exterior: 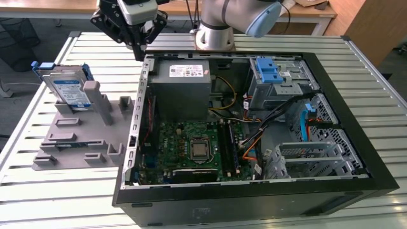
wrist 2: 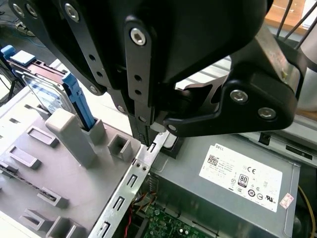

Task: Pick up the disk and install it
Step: 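Reach for the disk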

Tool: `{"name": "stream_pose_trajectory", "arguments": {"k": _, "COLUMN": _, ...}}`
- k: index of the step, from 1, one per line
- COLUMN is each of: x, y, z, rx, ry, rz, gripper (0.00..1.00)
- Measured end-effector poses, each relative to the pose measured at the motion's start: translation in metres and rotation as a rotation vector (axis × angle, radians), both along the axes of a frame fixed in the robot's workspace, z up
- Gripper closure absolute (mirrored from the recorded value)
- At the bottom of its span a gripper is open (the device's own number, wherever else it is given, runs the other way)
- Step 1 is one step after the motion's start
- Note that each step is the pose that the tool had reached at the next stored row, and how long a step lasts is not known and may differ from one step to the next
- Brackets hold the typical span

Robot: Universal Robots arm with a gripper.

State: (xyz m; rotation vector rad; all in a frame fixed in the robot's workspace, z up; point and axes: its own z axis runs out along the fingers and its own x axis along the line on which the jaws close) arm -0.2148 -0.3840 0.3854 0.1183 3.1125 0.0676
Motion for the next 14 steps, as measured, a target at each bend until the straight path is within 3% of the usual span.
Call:
{"name": "stream_pose_trajectory", "arguments": {"k": 6, "x": -0.0063, "y": 0.0000, "z": 0.0000, "rx": 0.0000, "ry": 0.0000, "rz": 0.000, "gripper": 0.89}}
{"name": "stream_pose_trajectory", "arguments": {"k": 14, "x": -0.0219, "y": 0.0010, "z": -0.0001, "rx": 0.0001, "ry": -0.0001, "rz": 0.000, "gripper": 0.89}}
